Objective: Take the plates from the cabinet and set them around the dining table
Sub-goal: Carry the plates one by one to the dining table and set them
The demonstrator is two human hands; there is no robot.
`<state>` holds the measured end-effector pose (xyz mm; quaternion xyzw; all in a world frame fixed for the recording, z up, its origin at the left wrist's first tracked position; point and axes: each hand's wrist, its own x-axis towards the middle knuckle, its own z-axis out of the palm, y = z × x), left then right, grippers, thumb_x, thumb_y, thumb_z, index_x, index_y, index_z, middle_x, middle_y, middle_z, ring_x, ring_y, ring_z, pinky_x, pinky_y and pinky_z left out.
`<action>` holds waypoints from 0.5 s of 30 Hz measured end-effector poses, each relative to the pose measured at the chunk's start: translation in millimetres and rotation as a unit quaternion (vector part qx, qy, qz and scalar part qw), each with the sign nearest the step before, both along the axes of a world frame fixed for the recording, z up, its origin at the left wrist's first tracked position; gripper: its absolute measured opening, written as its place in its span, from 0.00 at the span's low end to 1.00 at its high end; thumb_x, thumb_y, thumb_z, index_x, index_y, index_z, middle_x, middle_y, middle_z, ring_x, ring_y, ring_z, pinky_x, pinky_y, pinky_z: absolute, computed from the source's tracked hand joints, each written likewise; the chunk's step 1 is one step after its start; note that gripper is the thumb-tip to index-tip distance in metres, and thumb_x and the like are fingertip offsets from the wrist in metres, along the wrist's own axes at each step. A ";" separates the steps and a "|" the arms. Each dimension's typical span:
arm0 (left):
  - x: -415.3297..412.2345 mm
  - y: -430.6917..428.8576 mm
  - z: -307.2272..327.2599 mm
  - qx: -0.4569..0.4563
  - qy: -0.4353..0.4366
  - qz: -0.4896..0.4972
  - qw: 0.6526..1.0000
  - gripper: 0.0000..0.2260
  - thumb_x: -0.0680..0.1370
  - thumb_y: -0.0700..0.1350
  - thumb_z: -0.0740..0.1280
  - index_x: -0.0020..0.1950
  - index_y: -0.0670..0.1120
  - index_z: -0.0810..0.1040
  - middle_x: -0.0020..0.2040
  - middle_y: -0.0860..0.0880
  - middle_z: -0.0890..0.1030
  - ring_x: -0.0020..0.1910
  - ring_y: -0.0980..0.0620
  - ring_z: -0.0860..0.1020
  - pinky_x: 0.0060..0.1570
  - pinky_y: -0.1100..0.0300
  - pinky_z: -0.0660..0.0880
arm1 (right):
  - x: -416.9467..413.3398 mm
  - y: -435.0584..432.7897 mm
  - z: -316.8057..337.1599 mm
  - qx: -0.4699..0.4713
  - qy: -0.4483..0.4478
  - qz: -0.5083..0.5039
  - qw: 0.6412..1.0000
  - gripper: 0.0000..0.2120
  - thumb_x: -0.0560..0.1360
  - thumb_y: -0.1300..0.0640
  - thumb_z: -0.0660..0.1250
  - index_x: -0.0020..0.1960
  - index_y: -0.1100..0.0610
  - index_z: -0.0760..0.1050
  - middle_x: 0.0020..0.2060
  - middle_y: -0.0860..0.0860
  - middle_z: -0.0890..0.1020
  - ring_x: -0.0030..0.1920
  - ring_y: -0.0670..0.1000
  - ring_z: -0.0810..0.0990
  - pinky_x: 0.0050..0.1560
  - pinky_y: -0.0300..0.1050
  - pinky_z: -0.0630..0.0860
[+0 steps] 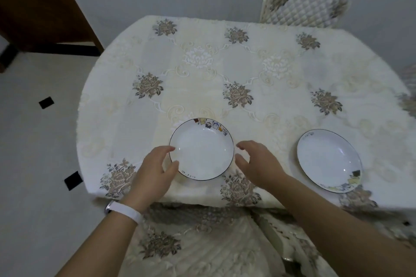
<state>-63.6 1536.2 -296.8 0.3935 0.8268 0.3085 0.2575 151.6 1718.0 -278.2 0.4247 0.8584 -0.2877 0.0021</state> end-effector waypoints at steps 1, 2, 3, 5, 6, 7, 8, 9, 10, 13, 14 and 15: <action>1.9 -3.2 7.7 -0.003 0.040 -0.031 0.999 0.17 0.78 0.50 0.65 0.66 0.49 0.74 0.63 0.53 0.75 0.63 0.54 0.71 0.61 0.57 0.67 | 4.0 -4.0 8.2 0.023 0.002 0.030 0.999 0.19 0.79 0.48 0.61 0.67 0.51 0.71 0.63 0.47 0.76 0.64 0.49 0.70 0.60 0.46 0.68; 4.4 -6.3 14.6 -0.006 0.079 -0.057 0.995 0.18 0.77 0.53 0.63 0.66 0.49 0.75 0.63 0.53 0.75 0.63 0.52 0.71 0.61 0.56 0.68 | 7.8 -7.9 15.3 0.045 0.009 0.063 0.997 0.19 0.79 0.47 0.60 0.67 0.52 0.72 0.64 0.47 0.76 0.65 0.49 0.70 0.61 0.45 0.67; 7.8 -9.6 21.4 -0.008 0.117 -0.077 0.990 0.20 0.76 0.55 0.61 0.65 0.48 0.76 0.64 0.52 0.76 0.63 0.51 0.72 0.61 0.55 0.69 | 11.3 -11.7 21.6 0.066 0.015 0.096 0.993 0.20 0.78 0.46 0.60 0.67 0.52 0.72 0.64 0.48 0.76 0.65 0.50 0.69 0.62 0.45 0.67; 16.9 -16.6 32.3 -0.006 0.174 -0.096 0.980 0.23 0.75 0.57 0.59 0.63 0.47 0.78 0.63 0.49 0.78 0.62 0.48 0.74 0.61 0.50 0.71 | 17.2 -18.3 30.5 0.104 0.021 0.153 0.982 0.23 0.77 0.43 0.58 0.67 0.53 0.73 0.63 0.48 0.77 0.64 0.50 0.71 0.63 0.45 0.68; 22.5 -20.8 37.8 -0.007 0.194 -0.098 0.976 0.23 0.75 0.57 0.58 0.63 0.47 0.78 0.62 0.48 0.78 0.62 0.47 0.75 0.60 0.48 0.71 | 19.1 -21.3 34.3 0.118 0.024 0.176 0.977 0.24 0.76 0.42 0.57 0.66 0.53 0.74 0.63 0.48 0.77 0.64 0.50 0.72 0.63 0.46 0.69; 29.1 -25.4 43.7 -0.013 0.212 -0.099 0.972 0.23 0.75 0.57 0.58 0.63 0.47 0.78 0.62 0.48 0.79 0.62 0.46 0.75 0.59 0.47 0.71 | 20.5 -23.8 37.5 0.127 0.029 0.196 0.972 0.24 0.76 0.41 0.57 0.65 0.53 0.74 0.62 0.48 0.78 0.63 0.50 0.72 0.63 0.47 0.71; 36.2 -30.6 49.6 -0.019 0.231 -0.095 0.968 0.22 0.75 0.57 0.58 0.63 0.48 0.78 0.62 0.48 0.79 0.61 0.46 0.75 0.59 0.47 0.71 | 21.5 -26.1 40.5 0.139 0.035 0.216 0.966 0.24 0.76 0.41 0.57 0.64 0.54 0.75 0.61 0.49 0.79 0.62 0.51 0.73 0.61 0.49 0.72; 43.0 -35.5 56.3 -0.024 0.251 -0.088 0.964 0.22 0.75 0.57 0.59 0.62 0.48 0.78 0.61 0.49 0.79 0.61 0.46 0.75 0.58 0.47 0.72 | 22.4 -28.2 43.3 0.155 0.044 0.237 0.958 0.23 0.76 0.42 0.59 0.63 0.54 0.76 0.60 0.50 0.79 0.61 0.52 0.75 0.59 0.50 0.74; 50.1 -40.8 62.7 -0.031 0.267 -0.079 0.960 0.21 0.75 0.57 0.59 0.62 0.49 0.78 0.61 0.49 0.79 0.60 0.46 0.76 0.58 0.47 0.72 | 23.4 -29.8 45.5 0.168 0.051 0.258 0.950 0.22 0.75 0.42 0.60 0.62 0.54 0.77 0.59 0.50 0.80 0.59 0.53 0.76 0.57 0.51 0.75; 76.9 -59.4 81.9 -0.047 0.302 -0.041 0.951 0.19 0.74 0.56 0.60 0.60 0.49 0.79 0.58 0.49 0.80 0.58 0.46 0.77 0.58 0.47 0.72 | 28.0 -35.7 55.3 0.188 0.082 0.299 0.932 0.20 0.74 0.44 0.62 0.58 0.55 0.78 0.55 0.51 0.82 0.55 0.54 0.78 0.51 0.51 0.78; 86.4 -65.6 87.3 -0.052 0.312 -0.030 0.948 0.19 0.74 0.56 0.60 0.59 0.49 0.80 0.58 0.48 0.80 0.58 0.46 0.77 0.59 0.46 0.72 | 29.6 -37.5 59.1 0.192 0.092 0.309 0.927 0.19 0.74 0.44 0.62 0.57 0.55 0.79 0.54 0.51 0.82 0.55 0.54 0.79 0.50 0.51 0.78; 96.2 -72.3 92.0 -0.062 0.316 -0.020 0.947 0.19 0.74 0.56 0.60 0.59 0.49 0.80 0.58 0.48 0.80 0.58 0.45 0.78 0.59 0.46 0.72 | 32.0 -39.3 62.4 0.194 0.102 0.322 0.921 0.19 0.73 0.44 0.62 0.56 0.55 0.79 0.53 0.51 0.82 0.54 0.55 0.79 0.49 0.51 0.78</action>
